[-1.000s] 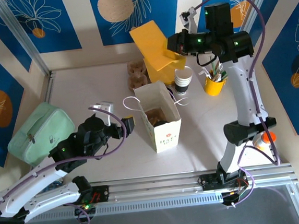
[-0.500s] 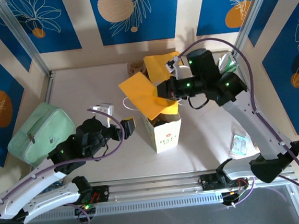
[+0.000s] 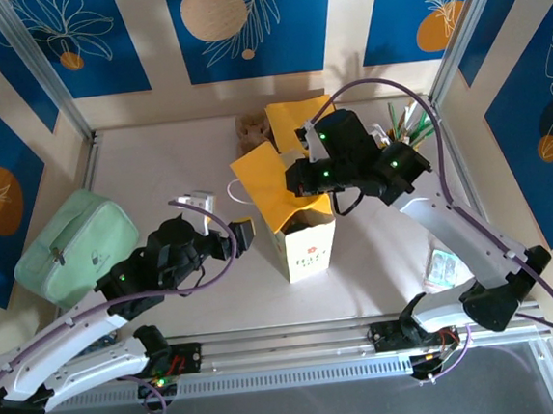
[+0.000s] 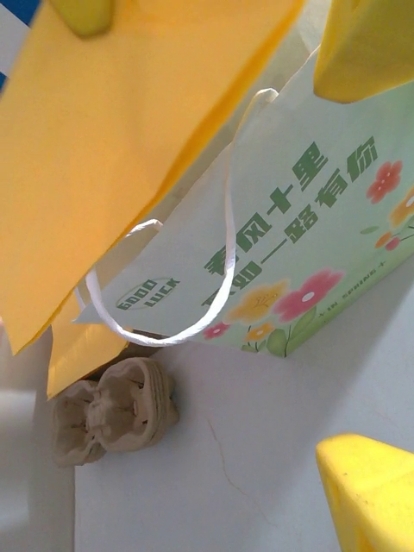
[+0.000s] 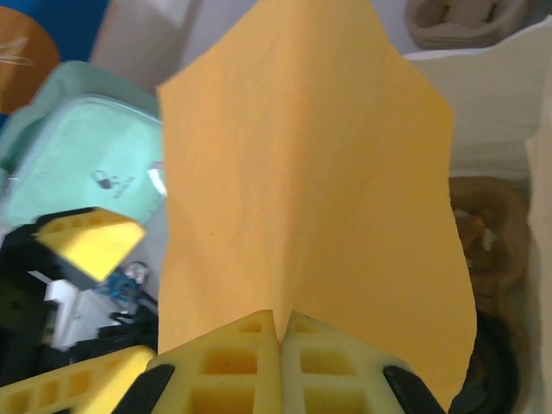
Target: Pack the takeout coffee
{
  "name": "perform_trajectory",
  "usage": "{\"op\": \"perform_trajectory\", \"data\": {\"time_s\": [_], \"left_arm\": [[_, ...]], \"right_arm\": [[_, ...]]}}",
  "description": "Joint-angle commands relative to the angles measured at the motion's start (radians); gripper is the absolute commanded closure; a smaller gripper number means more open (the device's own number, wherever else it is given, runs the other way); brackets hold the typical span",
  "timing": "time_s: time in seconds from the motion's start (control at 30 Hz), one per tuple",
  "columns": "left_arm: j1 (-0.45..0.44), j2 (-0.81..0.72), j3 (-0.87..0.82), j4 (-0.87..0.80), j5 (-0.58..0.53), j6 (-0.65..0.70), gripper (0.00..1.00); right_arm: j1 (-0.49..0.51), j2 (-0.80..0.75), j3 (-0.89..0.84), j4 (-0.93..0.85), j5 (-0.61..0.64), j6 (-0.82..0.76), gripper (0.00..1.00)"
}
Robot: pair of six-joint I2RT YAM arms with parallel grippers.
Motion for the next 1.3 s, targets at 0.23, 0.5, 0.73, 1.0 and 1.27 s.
{"op": "perform_trajectory", "data": {"time_s": [0.23,0.5,0.73,1.0,1.27], "left_arm": [[0.008,-0.002,-0.015,0.025,-0.007,-0.011,0.02],[0.009,-0.004,-0.015,0.02,-0.009,-0.011,0.02],[0.009,-0.026,-0.009,-0.015,-0.043,0.0,0.01],[0.009,-0.079,-0.006,-0.073,-0.094,0.016,0.0],[0.009,-0.114,-0.011,-0.113,-0.123,0.013,0.0]], "right_arm": [[0.086,0.095,0.045,-0.146,0.282,-0.097,1.0],[0.096,0.112,0.028,-0.155,0.294,-0.119,1.0],[0.117,0.144,0.048,-0.198,0.371,-0.145,1.0],[0.134,0.168,0.033,-0.188,0.395,-0.155,1.0],[0.146,0.205,0.032,-0.191,0.404,-0.167,1.0]]}}
